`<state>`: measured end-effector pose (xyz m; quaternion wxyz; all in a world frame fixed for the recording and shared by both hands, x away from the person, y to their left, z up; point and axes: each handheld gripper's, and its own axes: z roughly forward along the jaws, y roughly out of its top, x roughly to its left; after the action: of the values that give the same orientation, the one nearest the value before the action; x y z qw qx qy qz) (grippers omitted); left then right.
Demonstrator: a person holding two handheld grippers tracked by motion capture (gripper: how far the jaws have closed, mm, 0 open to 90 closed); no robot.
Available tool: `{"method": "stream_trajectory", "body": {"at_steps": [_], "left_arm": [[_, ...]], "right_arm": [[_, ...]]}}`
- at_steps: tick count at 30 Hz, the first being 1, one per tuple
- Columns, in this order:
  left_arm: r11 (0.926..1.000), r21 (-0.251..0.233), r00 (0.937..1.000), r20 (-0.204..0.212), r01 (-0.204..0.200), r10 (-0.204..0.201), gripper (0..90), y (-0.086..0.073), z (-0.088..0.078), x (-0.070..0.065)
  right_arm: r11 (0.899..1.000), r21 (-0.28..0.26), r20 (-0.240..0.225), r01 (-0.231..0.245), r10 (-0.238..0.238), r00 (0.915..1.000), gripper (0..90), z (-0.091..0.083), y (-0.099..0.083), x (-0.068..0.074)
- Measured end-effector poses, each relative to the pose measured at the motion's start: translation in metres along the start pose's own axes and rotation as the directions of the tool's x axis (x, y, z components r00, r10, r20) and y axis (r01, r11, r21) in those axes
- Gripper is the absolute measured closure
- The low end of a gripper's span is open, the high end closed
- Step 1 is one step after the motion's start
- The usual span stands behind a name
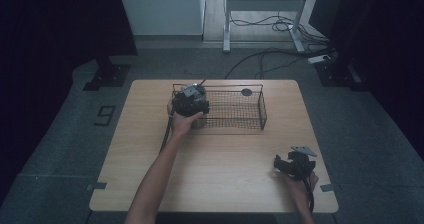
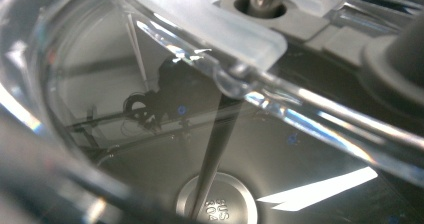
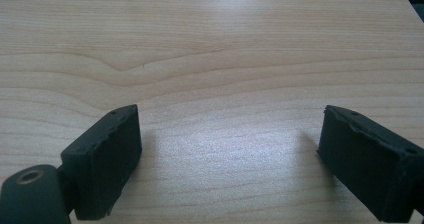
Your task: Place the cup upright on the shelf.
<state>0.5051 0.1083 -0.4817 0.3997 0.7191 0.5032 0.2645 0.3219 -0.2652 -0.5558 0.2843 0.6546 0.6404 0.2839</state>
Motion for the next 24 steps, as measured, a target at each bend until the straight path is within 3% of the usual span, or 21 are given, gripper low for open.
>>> {"method": "stream_trajectory", "body": {"at_steps": [5,8,13,16,20,24], "left_arm": [[0.9999,0.006,0.9999,0.000,0.011,-0.011,2.3,0.001,-0.001,0.000],[0.9993,-0.028,0.9990,0.036,0.026,-0.025,0.0,0.004,-0.007,0.002],[0.9984,-0.049,0.9987,0.046,0.026,-0.024,0.0,0.007,-0.016,0.005],[0.9972,-0.075,0.9985,0.055,0.000,0.004,0.1,0.010,-0.027,0.005],[0.9960,-0.089,0.9980,0.062,-0.004,0.009,0.4,0.013,-0.037,0.004],[0.9944,-0.099,0.9983,0.041,-0.038,0.042,0.0,0.009,-0.047,0.004]], "right_arm": [[1.000,0.000,0.000,0.000,0.000,1.0000,9.9,0.000,0.000,0.000],[1.000,0.000,0.000,0.000,0.000,1.0000,10.0,0.000,0.000,0.000],[1.000,0.000,0.000,0.000,0.000,1.0000,10.0,0.000,0.000,0.000],[1.000,0.000,0.000,-0.001,0.001,1.0000,10.0,0.000,0.000,0.000],[1.000,0.000,0.000,0.000,0.000,1.0000,10.0,0.000,0.000,0.000],[1.000,0.000,0.000,0.000,0.000,1.0000,10.0,0.000,0.000,0.000]]}}
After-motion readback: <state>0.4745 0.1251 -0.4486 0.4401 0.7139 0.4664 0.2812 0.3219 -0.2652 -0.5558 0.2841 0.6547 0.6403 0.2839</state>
